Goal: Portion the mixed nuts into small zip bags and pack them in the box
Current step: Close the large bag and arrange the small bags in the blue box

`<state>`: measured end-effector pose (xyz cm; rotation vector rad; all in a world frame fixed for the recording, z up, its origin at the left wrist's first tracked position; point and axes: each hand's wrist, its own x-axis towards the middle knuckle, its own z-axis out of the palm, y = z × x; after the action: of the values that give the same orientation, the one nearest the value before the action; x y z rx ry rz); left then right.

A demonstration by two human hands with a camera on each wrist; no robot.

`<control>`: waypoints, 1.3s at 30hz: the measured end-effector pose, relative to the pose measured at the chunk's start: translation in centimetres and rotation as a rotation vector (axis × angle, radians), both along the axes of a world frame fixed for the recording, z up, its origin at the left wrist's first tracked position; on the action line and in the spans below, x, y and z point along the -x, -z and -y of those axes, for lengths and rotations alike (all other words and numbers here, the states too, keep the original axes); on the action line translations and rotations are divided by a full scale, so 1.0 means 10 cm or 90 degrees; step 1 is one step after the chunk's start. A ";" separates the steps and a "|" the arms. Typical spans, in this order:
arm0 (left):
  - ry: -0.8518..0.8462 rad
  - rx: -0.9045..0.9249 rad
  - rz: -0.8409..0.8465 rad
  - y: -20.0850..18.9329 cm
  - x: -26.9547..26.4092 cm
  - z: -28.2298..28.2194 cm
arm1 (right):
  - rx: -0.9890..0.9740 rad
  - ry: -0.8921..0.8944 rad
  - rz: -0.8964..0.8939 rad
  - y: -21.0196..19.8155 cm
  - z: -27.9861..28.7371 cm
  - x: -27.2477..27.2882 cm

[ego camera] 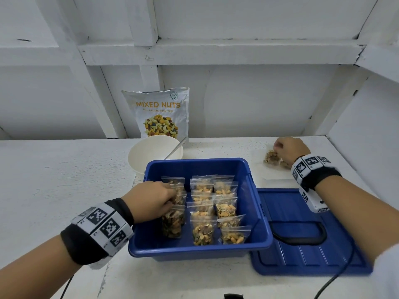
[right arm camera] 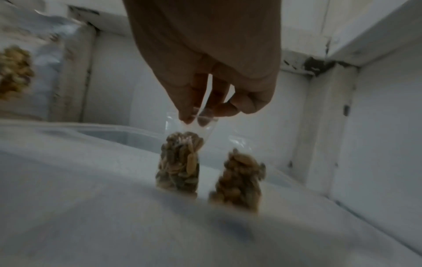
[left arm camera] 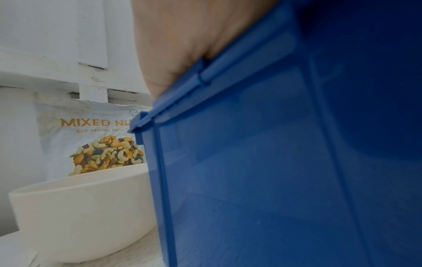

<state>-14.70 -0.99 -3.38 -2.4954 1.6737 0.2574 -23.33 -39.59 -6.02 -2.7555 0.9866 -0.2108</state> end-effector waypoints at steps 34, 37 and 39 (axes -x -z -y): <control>-0.081 0.705 -0.265 -0.74 0.16 0.36 | -0.274 -0.382 0.276 -1.19 -1.73 0.36; -0.089 0.681 -0.303 -0.75 0.15 0.34 | -0.273 -0.397 0.306 -1.23 -1.77 0.40; -0.093 0.655 -0.319 -0.77 0.16 0.34 | -0.277 -0.412 0.320 -1.26 -1.80 0.44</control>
<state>-16.33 -4.37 4.35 -3.5239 2.2037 0.0109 -27.70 -21.62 6.60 -2.2865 -0.0069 -0.4774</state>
